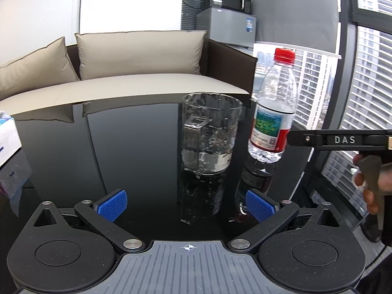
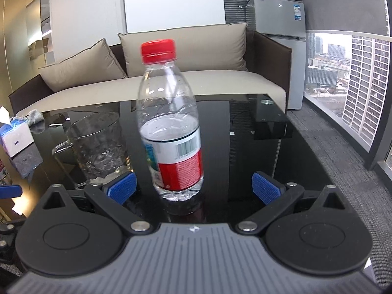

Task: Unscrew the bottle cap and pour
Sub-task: 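Move the left tool toward the red-capped water bottle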

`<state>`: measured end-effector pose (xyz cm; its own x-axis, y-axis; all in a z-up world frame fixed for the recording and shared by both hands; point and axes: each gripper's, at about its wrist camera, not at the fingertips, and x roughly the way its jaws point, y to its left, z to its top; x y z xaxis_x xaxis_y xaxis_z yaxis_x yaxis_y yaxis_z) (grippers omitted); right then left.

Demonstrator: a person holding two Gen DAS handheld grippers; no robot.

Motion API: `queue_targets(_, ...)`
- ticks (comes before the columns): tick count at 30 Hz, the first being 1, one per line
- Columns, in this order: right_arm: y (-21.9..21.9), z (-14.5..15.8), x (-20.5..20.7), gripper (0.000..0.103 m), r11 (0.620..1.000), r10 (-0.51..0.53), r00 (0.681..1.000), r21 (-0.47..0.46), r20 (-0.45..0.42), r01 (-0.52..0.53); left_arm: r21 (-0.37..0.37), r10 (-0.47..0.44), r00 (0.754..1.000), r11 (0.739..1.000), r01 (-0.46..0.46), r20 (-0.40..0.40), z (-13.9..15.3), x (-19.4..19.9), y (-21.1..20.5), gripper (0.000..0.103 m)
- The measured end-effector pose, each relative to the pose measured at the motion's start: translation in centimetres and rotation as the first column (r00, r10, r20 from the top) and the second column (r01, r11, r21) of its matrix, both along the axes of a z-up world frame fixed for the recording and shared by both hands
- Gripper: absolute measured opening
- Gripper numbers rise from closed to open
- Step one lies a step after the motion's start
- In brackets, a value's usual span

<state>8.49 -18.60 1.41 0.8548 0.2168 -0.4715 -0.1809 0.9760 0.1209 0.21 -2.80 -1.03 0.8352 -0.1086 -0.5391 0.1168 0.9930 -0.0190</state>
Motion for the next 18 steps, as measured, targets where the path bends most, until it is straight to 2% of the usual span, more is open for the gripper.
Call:
queue_targets(8, -1.9, 0.3, 0.5, 0.103, 0.999, -0.047, 0.999, 0.008, 0.017, 0.047, -0.032, -0.081, 0.997, 0.996, 0.081, 0.009, 0.0, 0.8, -2.2, 0.102)
queue_targets(18, -4.0, 0.5, 0.4, 0.103, 0.996, -0.08, 0.996, 0.041, 0.024, 0.079, -0.069, -0.114, 0.993, 0.991, 0.114, 0.013, -0.1, 2.9, -5.8, 0.102)
